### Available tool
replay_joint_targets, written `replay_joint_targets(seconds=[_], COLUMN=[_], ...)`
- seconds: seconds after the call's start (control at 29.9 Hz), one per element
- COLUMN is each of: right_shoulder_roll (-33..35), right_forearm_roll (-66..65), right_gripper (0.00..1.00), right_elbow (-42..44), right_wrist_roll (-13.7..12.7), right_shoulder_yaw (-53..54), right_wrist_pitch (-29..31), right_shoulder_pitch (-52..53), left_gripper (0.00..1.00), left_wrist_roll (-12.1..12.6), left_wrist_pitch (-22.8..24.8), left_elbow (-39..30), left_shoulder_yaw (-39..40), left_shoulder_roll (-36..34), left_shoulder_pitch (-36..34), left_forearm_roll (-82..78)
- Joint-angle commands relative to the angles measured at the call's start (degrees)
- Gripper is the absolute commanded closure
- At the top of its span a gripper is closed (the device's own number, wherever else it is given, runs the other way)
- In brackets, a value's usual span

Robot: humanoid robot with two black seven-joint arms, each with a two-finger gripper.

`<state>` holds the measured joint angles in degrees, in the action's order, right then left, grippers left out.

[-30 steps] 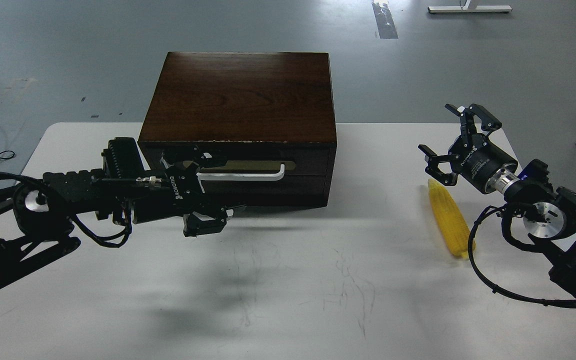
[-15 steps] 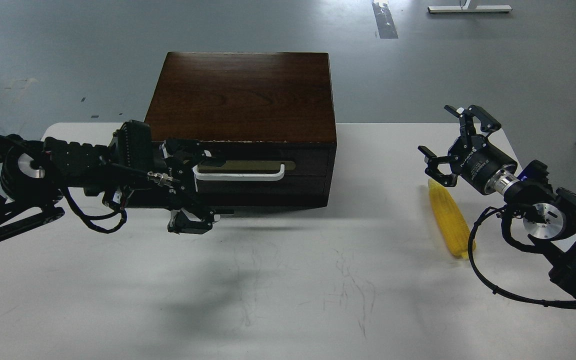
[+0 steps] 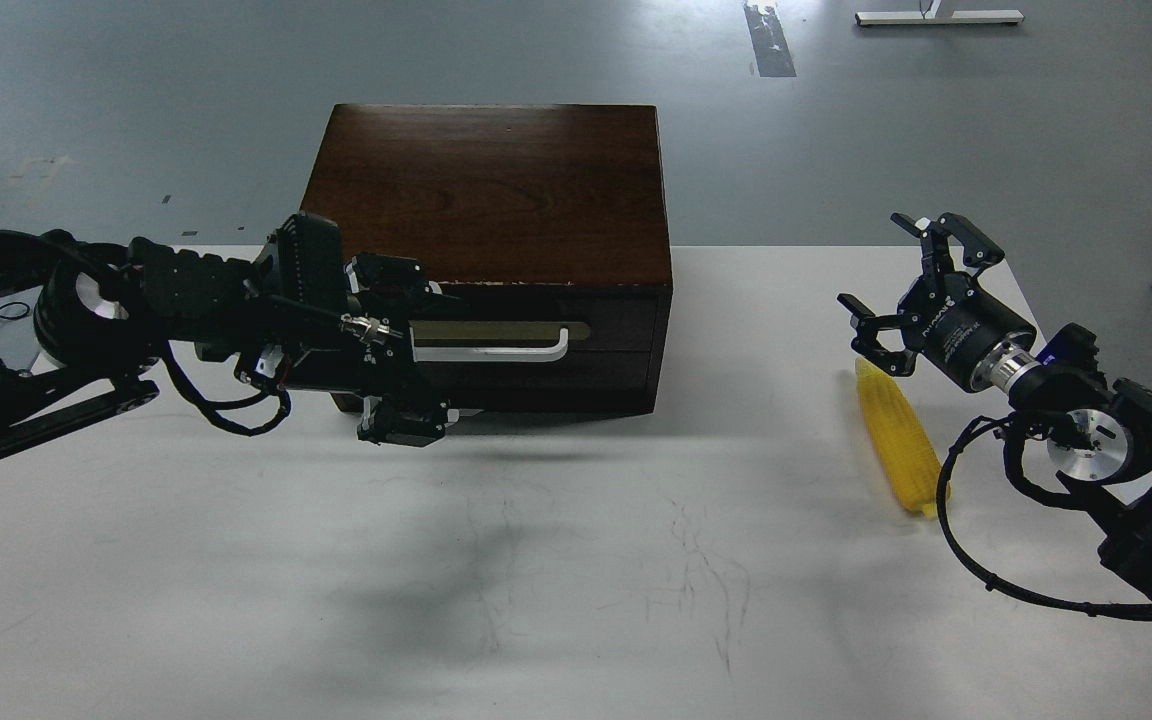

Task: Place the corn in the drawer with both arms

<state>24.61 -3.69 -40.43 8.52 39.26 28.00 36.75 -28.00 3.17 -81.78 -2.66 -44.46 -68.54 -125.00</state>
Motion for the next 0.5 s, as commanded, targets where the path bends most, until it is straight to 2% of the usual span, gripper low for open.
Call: replay_joint_targets(seconds=[0.0,0.47], right_shoulder_roll=[0.00,0.09], right_forearm_roll=[0.00,0.00], right_gripper=[0.00,0.00], right_elbow=[0.00,0.00], right_wrist_roll=[0.01,0.18], right_shoulder_yaw=[0.03,0.03], right_wrist_pitch=[0.00,0.00], right_shoulder_pitch=[-0.10,-0.54], left_gripper=[0.02,0.02], left_wrist_roll=[0.00,0.00], left_wrist_pitch=[0.51,2.72], left_elbow=[0.22,1.98], left_shoulder_yaw=[-0.06,-0.24], left_shoulder_roll=[0.60,2.45], left_shoulder_pitch=[0.43,0.96], left_forearm_roll=[0.00,0.00])
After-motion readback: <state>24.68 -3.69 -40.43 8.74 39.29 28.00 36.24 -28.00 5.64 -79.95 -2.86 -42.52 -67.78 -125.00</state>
